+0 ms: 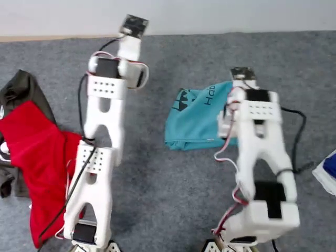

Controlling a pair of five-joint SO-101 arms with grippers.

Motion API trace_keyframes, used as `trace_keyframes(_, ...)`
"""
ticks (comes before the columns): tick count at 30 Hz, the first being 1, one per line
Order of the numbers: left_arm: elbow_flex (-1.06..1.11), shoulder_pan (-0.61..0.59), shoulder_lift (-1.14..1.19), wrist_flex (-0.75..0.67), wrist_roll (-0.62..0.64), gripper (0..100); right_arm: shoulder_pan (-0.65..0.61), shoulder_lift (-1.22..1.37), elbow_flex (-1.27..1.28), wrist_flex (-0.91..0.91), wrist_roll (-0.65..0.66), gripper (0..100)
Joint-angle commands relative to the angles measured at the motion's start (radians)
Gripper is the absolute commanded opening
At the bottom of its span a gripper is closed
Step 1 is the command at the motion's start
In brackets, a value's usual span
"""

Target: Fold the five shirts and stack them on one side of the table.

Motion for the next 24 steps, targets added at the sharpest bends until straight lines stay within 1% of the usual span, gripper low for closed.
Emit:
trace_keyframes(1, -0.039, -0.058, -0.084, 0.025, 0.003, 0, -0.065, 0.113, -0.161, -0.001, -0.173, 24.4)
trace_keyframes(6, -0.039, -0.135, -0.08, 0.025, 0.003, 0, -0.111, 0.314, -0.381, 0.128, -0.307, 24.5)
trace_keyframes(10, -0.039, -0.147, -0.078, 0.025, -0.02, 0, -0.127, 0.418, -0.586, 0.242, -0.374, 24.5)
trace_keyframes(15, -0.039, -0.147, -0.077, 0.025, -0.063, 0, -0.122, 0.47, -0.806, 0.312, -0.388, 24.5)
trace_keyframes(18, -0.039, -0.147, -0.077, 0.023, -0.063, 0, -0.125, 0.473, -0.905, 0.351, -0.388, 24.5)
trace_keyframes(22, -0.039, -0.147, -0.077, 0.023, -0.063, 0, -0.124, 0.481, -0.954, 0.403, -0.388, 24.9)
trace_keyframes(24, -0.039, -0.147, -0.077, 0.023, -0.063, 0, -0.122, 0.489, -0.954, 0.433, -0.391, 28.7)
